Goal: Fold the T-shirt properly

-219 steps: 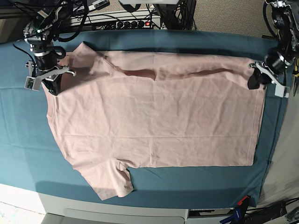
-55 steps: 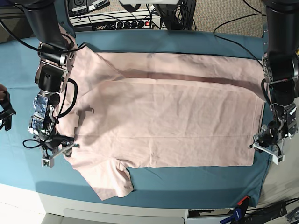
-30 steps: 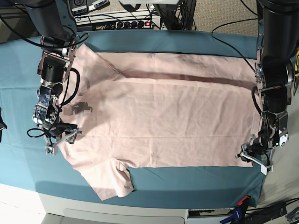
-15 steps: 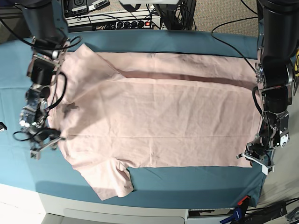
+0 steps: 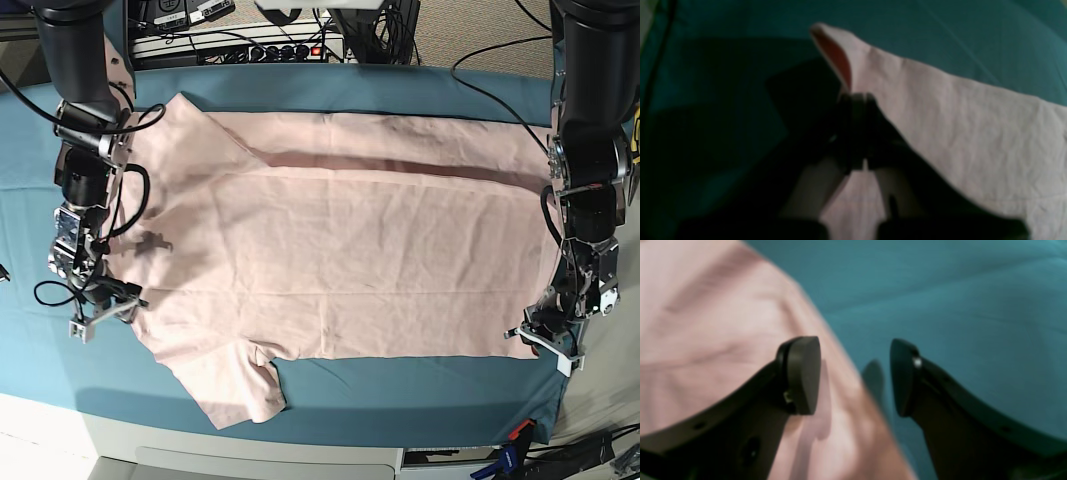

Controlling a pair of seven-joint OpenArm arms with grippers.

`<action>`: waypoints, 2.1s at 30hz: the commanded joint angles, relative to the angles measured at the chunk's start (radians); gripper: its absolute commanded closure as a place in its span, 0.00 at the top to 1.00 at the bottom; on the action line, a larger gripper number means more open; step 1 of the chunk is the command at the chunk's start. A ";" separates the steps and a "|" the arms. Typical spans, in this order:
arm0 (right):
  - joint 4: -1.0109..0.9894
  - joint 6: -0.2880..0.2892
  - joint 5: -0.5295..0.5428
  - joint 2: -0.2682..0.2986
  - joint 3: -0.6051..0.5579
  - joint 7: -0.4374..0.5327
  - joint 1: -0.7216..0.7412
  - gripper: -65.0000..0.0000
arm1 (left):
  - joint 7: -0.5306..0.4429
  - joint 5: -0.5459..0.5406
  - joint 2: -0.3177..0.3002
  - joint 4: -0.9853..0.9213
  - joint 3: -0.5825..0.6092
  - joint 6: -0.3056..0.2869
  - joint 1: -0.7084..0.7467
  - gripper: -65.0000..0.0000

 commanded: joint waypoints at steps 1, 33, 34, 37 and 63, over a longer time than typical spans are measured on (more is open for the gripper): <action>0.016 0.004 0.020 0.011 0.003 0.031 0.037 0.51 | -0.018 -0.011 -0.014 0.013 -0.003 -0.019 -0.035 0.00; 0.014 -0.016 0.131 -0.035 0.031 -0.003 -0.026 0.51 | -0.011 -0.011 -0.014 0.013 -0.003 -0.023 -0.035 0.00; 0.014 -0.008 0.134 -0.039 0.042 0.006 -0.035 0.51 | -0.011 -0.011 -0.014 0.013 -0.003 -0.023 -0.035 0.00; 0.014 0.010 0.134 -0.047 0.071 0.038 -0.056 0.51 | -0.011 -0.011 -0.014 0.013 -0.003 -0.023 -0.035 0.00; 0.014 0.077 0.149 -0.048 0.073 0.086 -0.005 0.51 | -0.011 -0.011 -0.014 0.013 -0.003 -0.023 -0.035 0.00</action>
